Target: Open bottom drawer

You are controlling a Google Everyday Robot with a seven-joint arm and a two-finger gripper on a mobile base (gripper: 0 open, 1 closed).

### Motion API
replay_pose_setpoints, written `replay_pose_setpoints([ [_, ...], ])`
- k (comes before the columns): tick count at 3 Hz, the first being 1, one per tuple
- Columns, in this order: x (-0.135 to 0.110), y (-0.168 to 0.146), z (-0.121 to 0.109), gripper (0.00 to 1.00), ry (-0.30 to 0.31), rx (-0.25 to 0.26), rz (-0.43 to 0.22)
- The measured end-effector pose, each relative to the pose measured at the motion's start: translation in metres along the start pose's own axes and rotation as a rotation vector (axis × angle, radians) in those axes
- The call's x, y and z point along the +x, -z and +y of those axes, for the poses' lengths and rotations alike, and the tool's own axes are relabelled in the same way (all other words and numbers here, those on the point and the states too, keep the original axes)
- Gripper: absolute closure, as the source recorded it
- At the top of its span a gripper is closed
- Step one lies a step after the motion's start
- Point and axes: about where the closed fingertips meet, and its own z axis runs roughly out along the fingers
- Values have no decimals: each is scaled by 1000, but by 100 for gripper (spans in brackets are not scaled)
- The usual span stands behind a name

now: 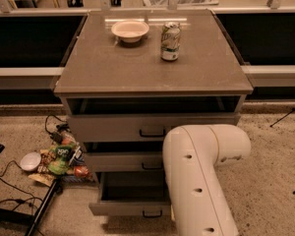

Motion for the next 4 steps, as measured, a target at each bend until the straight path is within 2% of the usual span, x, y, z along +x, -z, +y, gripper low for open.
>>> replay_pose_setpoints([
  [1, 0, 0, 0, 0, 0, 0, 0],
  [2, 12, -14, 22, 15, -38, -63, -6],
  [3, 27, -29, 66, 45, -88, -159, -36],
  [4, 28, -24, 66, 70, -88, -159, -36],
])
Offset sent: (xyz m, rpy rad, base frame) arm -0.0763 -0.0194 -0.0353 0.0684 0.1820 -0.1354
